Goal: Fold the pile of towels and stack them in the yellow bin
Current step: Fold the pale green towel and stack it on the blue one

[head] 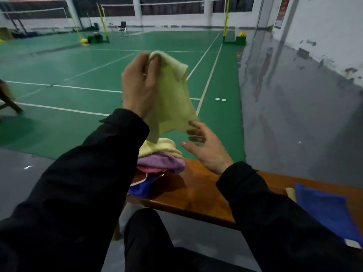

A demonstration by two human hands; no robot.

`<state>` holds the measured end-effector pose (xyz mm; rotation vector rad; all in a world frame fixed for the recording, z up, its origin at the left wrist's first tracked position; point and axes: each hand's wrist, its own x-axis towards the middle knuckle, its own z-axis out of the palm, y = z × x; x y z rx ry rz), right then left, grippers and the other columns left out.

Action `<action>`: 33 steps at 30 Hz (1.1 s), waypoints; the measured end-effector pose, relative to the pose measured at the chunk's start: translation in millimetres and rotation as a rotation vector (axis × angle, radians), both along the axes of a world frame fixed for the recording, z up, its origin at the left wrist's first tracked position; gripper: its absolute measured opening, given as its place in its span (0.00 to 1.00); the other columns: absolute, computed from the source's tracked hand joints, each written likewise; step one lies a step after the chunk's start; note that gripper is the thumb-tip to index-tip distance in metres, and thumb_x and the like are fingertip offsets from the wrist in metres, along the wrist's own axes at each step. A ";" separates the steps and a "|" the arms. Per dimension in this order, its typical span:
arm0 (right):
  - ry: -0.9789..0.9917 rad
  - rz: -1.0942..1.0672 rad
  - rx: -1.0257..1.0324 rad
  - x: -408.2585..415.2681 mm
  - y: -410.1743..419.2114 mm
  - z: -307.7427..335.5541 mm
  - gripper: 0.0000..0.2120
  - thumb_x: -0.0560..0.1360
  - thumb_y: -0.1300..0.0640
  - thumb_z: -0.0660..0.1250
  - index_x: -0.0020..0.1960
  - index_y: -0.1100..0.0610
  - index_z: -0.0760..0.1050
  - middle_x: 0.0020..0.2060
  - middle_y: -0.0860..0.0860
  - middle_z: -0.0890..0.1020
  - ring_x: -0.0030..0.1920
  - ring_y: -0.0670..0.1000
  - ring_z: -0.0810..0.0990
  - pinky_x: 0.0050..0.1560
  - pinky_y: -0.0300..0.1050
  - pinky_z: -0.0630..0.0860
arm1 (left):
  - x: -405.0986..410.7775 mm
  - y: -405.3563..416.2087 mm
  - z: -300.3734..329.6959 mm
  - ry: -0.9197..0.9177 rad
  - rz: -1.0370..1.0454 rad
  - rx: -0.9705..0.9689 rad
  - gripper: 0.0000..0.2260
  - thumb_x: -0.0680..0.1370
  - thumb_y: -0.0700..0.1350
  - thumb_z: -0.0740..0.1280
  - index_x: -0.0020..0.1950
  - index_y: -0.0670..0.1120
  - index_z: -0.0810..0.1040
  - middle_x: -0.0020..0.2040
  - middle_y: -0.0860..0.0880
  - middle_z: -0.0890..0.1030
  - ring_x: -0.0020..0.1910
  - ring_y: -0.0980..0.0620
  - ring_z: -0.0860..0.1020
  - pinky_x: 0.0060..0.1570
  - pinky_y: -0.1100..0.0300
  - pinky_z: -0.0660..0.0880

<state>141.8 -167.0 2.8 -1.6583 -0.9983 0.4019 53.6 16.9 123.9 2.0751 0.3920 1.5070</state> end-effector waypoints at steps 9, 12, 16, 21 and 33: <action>0.222 -0.248 0.525 30.9 -54.9 54.1 0.50 0.68 0.43 0.78 0.80 0.37 0.50 0.80 0.47 0.59 0.77 0.46 0.64 0.76 0.57 0.66 | 47.9 -100.9 4.9 0.055 -0.726 -0.485 0.10 0.82 0.48 0.63 0.46 0.48 0.81 0.40 0.53 0.79 0.40 0.56 0.74 0.40 0.60 0.71; 0.052 -0.250 0.328 64.3 -81.2 54.5 0.25 0.70 0.45 0.78 0.65 0.40 0.75 0.71 0.44 0.73 0.72 0.42 0.69 0.78 0.57 0.62 | 57.0 -116.8 -12.6 0.090 -0.872 -0.717 0.09 0.83 0.47 0.62 0.52 0.45 0.81 0.45 0.48 0.80 0.44 0.52 0.76 0.45 0.56 0.72; -0.009 -0.238 0.204 77.4 -104.7 46.8 0.05 0.76 0.55 0.74 0.45 0.50 0.78 0.43 0.47 0.81 0.48 0.46 0.79 0.63 0.57 0.76 | 64.5 -136.5 -25.1 0.082 -0.909 -0.835 0.09 0.85 0.44 0.61 0.54 0.42 0.79 0.44 0.44 0.79 0.42 0.50 0.77 0.44 0.56 0.76; 0.052 -0.390 0.280 72.9 -123.2 48.7 0.04 0.82 0.54 0.63 0.49 0.51 0.71 0.38 0.55 0.78 0.39 0.52 0.75 0.44 0.54 0.73 | 66.6 -139.5 -42.2 0.112 -0.670 -0.739 0.08 0.83 0.40 0.62 0.47 0.47 0.78 0.41 0.49 0.79 0.37 0.54 0.76 0.40 0.58 0.76; 0.078 -0.069 0.123 71.6 -133.3 63.2 0.05 0.79 0.63 0.70 0.52 0.56 0.76 0.36 0.56 0.78 0.35 0.51 0.76 0.36 0.42 0.75 | 75.4 -161.0 -90.6 0.431 -0.619 -0.239 0.06 0.72 0.42 0.62 0.40 0.48 0.77 0.33 0.53 0.78 0.34 0.55 0.73 0.36 0.57 0.70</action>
